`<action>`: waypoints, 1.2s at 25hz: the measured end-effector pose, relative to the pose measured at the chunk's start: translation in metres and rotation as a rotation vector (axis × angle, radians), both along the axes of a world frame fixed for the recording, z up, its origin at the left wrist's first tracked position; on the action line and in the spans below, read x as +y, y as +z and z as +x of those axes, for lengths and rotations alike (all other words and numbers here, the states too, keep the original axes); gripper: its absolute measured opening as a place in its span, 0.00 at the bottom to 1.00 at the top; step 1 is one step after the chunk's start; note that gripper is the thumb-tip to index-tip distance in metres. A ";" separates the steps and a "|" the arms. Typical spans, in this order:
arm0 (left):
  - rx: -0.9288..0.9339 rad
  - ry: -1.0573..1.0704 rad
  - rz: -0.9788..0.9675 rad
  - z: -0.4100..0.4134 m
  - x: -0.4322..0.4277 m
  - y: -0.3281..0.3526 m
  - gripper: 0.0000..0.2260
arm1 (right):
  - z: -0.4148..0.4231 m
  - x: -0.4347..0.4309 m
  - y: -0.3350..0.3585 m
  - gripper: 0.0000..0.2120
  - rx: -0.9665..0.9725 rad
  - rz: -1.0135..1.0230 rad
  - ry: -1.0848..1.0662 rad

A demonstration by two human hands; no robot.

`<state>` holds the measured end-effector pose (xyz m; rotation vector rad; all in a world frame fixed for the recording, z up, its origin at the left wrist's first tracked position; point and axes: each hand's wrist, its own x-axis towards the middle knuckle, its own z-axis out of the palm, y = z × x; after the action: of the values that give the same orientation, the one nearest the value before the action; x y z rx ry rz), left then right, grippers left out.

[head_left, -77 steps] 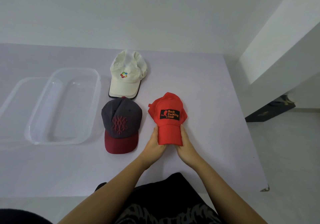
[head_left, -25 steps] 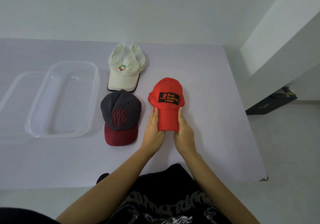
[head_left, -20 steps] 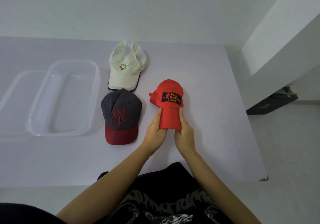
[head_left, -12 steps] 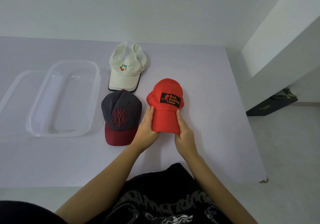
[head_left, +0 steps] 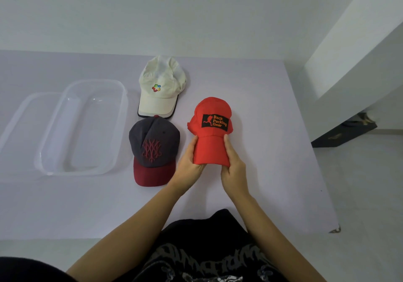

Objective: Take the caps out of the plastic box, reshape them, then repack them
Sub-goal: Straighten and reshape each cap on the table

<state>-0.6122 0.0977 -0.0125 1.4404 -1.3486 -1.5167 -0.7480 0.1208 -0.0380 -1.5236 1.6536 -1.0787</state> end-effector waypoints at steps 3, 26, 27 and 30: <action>-0.195 -0.256 -0.090 0.018 -0.007 -0.002 0.40 | -0.017 0.008 -0.013 0.37 0.208 -0.048 0.023; 0.510 -0.005 0.078 0.028 -0.086 0.038 0.12 | -0.045 -0.025 0.034 0.21 -0.306 0.194 0.005; 0.531 -0.012 0.097 0.023 -0.084 0.040 0.12 | -0.043 -0.034 0.041 0.21 -0.349 0.233 0.055; 0.587 -0.051 0.160 0.011 -0.081 0.039 0.16 | -0.045 -0.056 0.056 0.27 -0.579 0.319 0.190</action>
<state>-0.6016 0.0165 0.0269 0.9337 -0.9257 -1.9198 -0.7927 0.0644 0.0184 -1.0116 1.1824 -0.9765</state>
